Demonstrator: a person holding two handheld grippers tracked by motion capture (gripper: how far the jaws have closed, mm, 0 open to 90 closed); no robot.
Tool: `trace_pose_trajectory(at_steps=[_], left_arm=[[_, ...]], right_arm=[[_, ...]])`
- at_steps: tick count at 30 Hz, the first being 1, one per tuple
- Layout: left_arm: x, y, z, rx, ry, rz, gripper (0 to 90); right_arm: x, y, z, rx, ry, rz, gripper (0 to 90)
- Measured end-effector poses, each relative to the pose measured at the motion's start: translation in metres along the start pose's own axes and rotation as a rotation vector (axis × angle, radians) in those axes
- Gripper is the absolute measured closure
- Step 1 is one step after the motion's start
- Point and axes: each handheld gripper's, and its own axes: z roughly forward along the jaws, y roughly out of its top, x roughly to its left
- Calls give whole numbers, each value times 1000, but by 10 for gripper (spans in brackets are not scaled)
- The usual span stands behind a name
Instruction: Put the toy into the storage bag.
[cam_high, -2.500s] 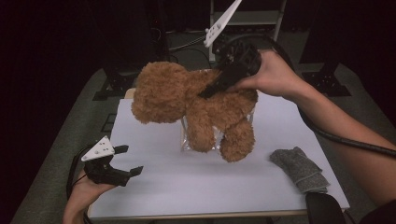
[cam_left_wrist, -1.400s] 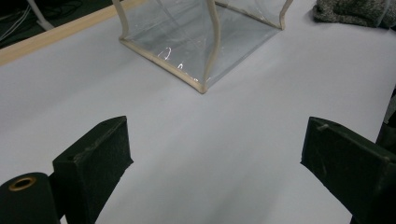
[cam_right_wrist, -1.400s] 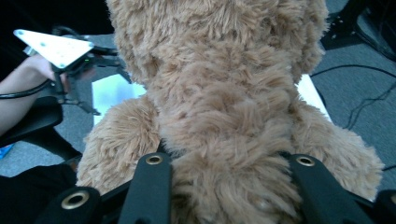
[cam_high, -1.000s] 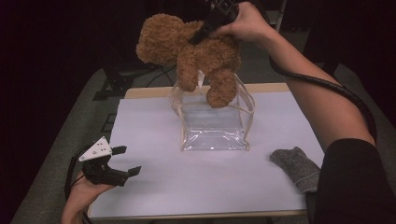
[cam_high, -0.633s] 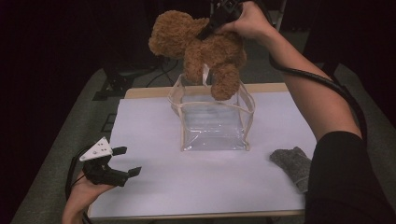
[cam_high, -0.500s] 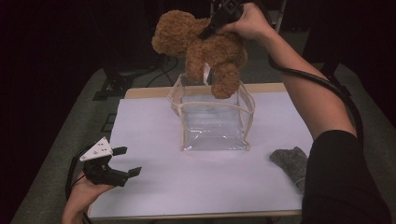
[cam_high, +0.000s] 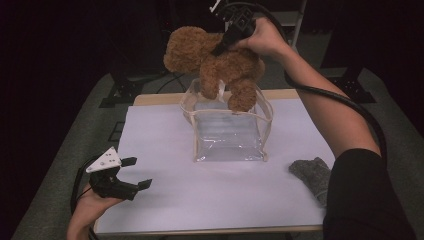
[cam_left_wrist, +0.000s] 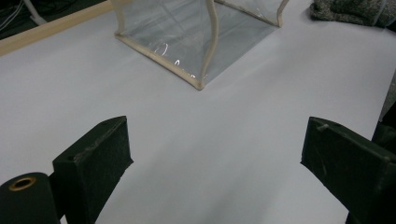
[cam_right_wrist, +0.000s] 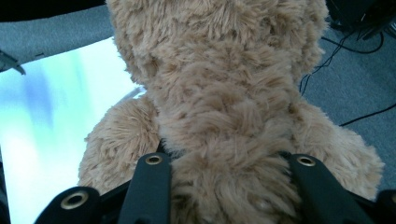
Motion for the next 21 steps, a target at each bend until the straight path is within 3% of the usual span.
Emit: trace_pose_trajectory(at_steps=[15,21], left_arm=[[-1,1,3,2,-14,0,71],[-2,1,5,7,-20,2,72]], right_arm=[[55,-4,1,-14,61,-78,640],[53,-12,12,-22,108,-50,641]])
